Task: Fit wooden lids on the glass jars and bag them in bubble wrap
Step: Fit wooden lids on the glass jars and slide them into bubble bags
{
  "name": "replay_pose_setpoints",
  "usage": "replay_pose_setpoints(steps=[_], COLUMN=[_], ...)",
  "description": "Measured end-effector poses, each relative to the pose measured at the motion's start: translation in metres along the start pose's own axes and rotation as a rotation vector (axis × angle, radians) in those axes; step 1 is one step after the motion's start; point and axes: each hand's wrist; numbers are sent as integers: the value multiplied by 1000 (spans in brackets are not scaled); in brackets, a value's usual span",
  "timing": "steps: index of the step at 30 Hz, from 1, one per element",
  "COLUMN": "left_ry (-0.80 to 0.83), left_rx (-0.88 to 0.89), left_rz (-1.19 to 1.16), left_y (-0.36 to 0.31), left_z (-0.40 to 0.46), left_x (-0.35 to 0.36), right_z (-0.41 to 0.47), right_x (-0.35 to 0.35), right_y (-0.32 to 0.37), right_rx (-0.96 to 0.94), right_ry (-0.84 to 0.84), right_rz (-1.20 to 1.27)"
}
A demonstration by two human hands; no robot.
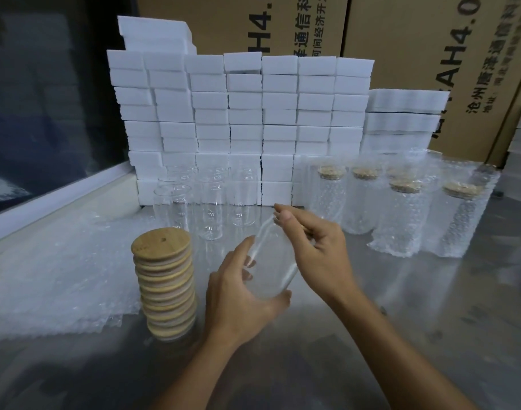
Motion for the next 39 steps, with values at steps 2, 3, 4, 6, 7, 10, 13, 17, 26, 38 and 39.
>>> replay_pose_setpoints(steps=[2,3,4,6,7,10,13,17,26,38,39], left_ry=[5,5,20,87,99,-101,-303,-251,243,17,10], left_rx=[23,29,23,-13,-18,94,272,240,-14,-60,-38], left_rz=[10,26,38,-15,-31,300,670,613,-54,192,240], left_y=[-1,-1,-1,1,-1,1,2,-1,-9,13,12], left_z=[-3,-4,-5,-5,-6,-8,-7,-6,-6,-4,-4], left_x=[1,0,0,1,1,2,2,-1,-1,9,9], right_z=[0,1,3,5,6,6,1,-2,-6,-24,-24], right_x=[-3,-5,-7,-12,-14,-15,-10,-10,-24,2,2], right_y=[0,0,1,2,2,1,0,0,-4,-24,-27], right_rx=[25,36,56,125,166,207,168,199,262,172,178], right_ry=[2,-4,-6,4,8,-20,-52,-100,19,134,143], right_rz=[45,69,103,199,236,214,156,248,365,31,29])
Point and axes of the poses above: each hand's wrist, its own z-axis towards the middle knuckle, its own x-axis out of the palm, y = z × x, and after that the axes turned 5 degrees about z, right-handed
